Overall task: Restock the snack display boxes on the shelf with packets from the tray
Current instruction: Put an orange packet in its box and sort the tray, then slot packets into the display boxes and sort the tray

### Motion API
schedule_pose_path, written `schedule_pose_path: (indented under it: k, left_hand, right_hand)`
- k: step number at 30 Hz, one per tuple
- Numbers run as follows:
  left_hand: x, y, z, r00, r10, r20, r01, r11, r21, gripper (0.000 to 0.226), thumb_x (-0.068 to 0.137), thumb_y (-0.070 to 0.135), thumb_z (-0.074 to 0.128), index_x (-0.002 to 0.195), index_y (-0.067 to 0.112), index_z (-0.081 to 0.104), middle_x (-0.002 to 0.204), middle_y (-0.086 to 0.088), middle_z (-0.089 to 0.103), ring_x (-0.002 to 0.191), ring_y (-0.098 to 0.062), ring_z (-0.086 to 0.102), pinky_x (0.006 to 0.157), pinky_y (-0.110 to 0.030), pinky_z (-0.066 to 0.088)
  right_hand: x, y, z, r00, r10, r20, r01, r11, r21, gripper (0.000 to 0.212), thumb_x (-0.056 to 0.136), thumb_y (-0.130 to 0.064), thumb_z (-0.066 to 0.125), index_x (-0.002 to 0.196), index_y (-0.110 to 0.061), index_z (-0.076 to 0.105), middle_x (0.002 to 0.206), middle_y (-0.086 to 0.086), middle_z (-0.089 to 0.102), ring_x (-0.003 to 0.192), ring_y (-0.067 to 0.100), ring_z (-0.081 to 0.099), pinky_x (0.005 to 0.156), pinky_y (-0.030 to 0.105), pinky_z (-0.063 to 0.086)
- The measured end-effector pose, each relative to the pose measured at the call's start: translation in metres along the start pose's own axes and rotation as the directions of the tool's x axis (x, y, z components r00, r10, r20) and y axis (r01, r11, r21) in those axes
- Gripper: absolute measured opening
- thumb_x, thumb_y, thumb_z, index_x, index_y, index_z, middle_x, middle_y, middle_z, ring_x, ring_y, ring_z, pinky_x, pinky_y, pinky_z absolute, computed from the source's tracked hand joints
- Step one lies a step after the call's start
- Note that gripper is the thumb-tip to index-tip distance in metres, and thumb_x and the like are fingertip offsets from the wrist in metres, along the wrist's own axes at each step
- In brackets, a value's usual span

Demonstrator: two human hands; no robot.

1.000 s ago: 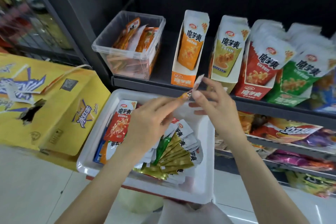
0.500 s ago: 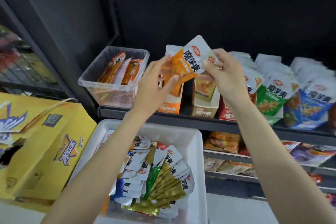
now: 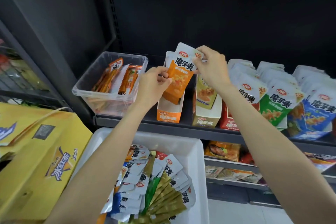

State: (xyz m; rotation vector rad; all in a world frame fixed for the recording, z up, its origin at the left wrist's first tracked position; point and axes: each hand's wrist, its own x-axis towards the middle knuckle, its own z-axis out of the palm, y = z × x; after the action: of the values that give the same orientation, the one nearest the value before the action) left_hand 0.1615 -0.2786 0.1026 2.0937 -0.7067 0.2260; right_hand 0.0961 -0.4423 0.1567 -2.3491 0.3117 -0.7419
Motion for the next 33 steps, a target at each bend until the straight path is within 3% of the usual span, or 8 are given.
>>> schedule_pose_path:
  k: [6,11,16,21,23,25,29,33]
  left_hand:
    - [-0.006,-0.014,0.005,0.998,0.059,0.011,-0.06,0.979,0.193,0.05,0.086,0.008,0.064,0.134,0.014,0.051,0.121,-0.009,0.056,0.105,-0.021,0.058,0.088,-0.032,0.051]
    - [-0.014,-0.017,0.003,0.999,-0.005,0.04,-0.001,0.985,0.17,0.054,0.088,0.005,0.061,0.139,0.012,0.044,0.127,-0.009,0.052,0.107,-0.017,0.057,0.085,-0.023,0.045]
    - [-0.024,-0.009,0.0,1.0,-0.017,0.013,0.015,0.99,0.138,0.053,0.089,0.013,0.061,0.139,0.012,0.043,0.129,-0.007,0.053,0.113,-0.017,0.055,0.093,-0.033,0.05]
    - [-0.069,0.002,-0.02,0.963,0.161,-0.217,-0.163,0.987,0.012,0.033,0.092,0.022,0.057,0.123,0.012,0.057,0.111,0.0,0.062,0.101,-0.008,0.056,0.085,-0.019,0.046]
    - [-0.098,-0.001,-0.03,0.935,0.196,-0.296,-0.204,0.979,0.001,0.024,0.093,0.018,0.056,0.115,0.01,0.061,0.099,0.003,0.064,0.093,-0.011,0.058,0.082,-0.021,0.046]
    - [-0.129,-0.012,-0.04,0.941,0.197,-0.276,-0.199,0.98,0.022,0.021,0.092,0.017,0.055,0.109,0.01,0.063,0.093,0.005,0.063,0.088,-0.011,0.058,0.08,-0.021,0.045]
    - [-0.187,-0.058,-0.056,0.997,0.025,0.068,-0.036,0.986,0.161,0.031,0.085,0.032,0.055,0.11,0.017,0.064,0.096,0.003,0.066,0.093,-0.017,0.057,0.082,-0.03,0.045]
    - [-0.232,-0.095,-0.058,0.917,-0.154,0.367,-0.029,0.894,0.447,0.044,0.07,0.032,0.074,0.11,0.016,0.067,0.104,-0.007,0.067,0.096,-0.033,0.058,0.083,-0.041,0.048]
  right_hand:
    - [0.007,-0.004,0.025,0.983,-0.18,0.032,0.18,0.929,-0.324,0.018,0.095,-0.015,0.05,0.106,-0.008,0.062,0.094,0.008,0.067,0.084,0.021,0.062,0.065,0.026,0.039]
    - [0.005,0.001,0.041,0.985,-0.17,0.003,0.151,0.862,-0.484,0.019,0.093,-0.014,0.053,0.111,-0.012,0.06,0.109,0.006,0.056,0.096,0.022,0.056,0.066,0.03,0.044]
    - [-0.02,0.008,0.039,0.958,-0.22,-0.182,0.162,0.944,-0.287,0.031,0.086,-0.005,0.059,0.117,-0.01,0.058,0.114,0.01,0.053,0.101,0.02,0.054,0.072,0.024,0.046]
    - [-0.09,-0.009,0.025,0.953,-0.231,-0.195,0.233,0.972,-0.009,0.026,0.088,-0.007,0.059,0.114,-0.01,0.06,0.108,0.002,0.059,0.1,0.009,0.053,0.085,0.015,0.04]
    - [-0.123,-0.015,0.025,0.972,-0.198,-0.126,0.212,0.972,0.106,0.027,0.089,-0.007,0.058,0.115,-0.011,0.059,0.1,-0.001,0.061,0.094,0.009,0.056,0.081,0.018,0.044]
    - [-0.155,-0.015,0.032,0.984,-0.17,0.043,0.163,0.976,0.144,0.028,0.09,-0.009,0.059,0.117,-0.015,0.057,0.091,-0.006,0.063,0.085,0.008,0.059,0.074,0.022,0.048]
    - [-0.205,0.002,0.07,0.859,-0.076,0.507,0.079,0.997,0.015,0.027,0.09,-0.016,0.059,0.116,-0.023,0.058,0.092,-0.01,0.065,0.087,0.014,0.062,0.076,0.037,0.053]
    - [-0.23,0.008,0.109,0.705,-0.085,0.704,0.212,0.973,-0.095,0.036,0.092,-0.016,0.055,0.127,-0.022,0.055,0.131,-0.002,0.055,0.123,0.019,0.048,0.102,0.032,0.036]
